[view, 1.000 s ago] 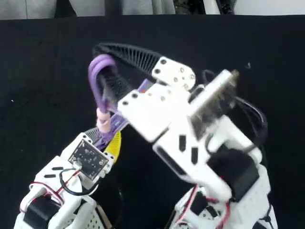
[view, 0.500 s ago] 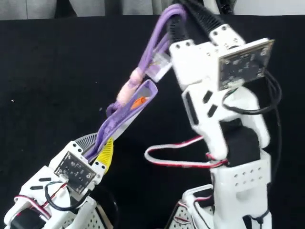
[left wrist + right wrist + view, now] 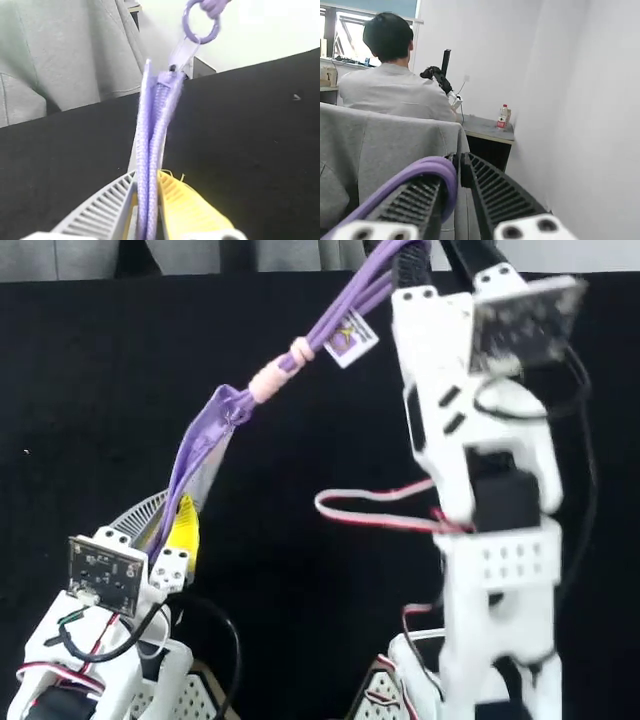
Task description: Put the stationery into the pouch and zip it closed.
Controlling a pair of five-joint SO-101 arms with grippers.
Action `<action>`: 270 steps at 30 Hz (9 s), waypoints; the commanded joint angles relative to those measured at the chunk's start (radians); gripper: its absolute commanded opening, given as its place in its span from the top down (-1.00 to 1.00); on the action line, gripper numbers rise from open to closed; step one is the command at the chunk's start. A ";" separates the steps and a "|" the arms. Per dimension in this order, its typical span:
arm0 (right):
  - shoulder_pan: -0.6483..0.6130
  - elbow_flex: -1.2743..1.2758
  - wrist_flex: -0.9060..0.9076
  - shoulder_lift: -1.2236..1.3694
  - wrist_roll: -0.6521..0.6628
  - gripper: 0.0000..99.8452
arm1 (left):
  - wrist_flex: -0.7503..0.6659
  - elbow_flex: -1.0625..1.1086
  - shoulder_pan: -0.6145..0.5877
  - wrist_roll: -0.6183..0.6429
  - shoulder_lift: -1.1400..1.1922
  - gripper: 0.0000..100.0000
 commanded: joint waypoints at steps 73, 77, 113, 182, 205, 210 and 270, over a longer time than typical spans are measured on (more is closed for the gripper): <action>0.100 -1.291 0.528 1.388 0.331 0.97 | -0.614 0.351 -0.070 0.256 0.009 0.38; 0.098 -1.316 0.522 1.434 0.331 0.97 | -0.543 0.229 -0.133 0.262 0.008 0.38; 0.187 -1.340 0.875 0.937 0.330 0.53 | -0.374 -0.065 -0.286 0.255 0.005 0.91; 0.269 1.438 0.635 -1.248 0.120 0.98 | 0.028 0.490 -0.367 0.104 0.005 0.94; 0.275 1.504 0.922 -1.248 0.121 0.98 | -0.021 0.750 -0.366 0.107 0.009 0.94; 0.275 1.504 0.922 -1.248 0.121 0.98 | -0.021 0.750 -0.364 0.109 0.009 0.94; 0.270 1.504 0.922 -1.248 0.121 0.98 | -0.021 0.750 -0.366 0.109 0.009 0.94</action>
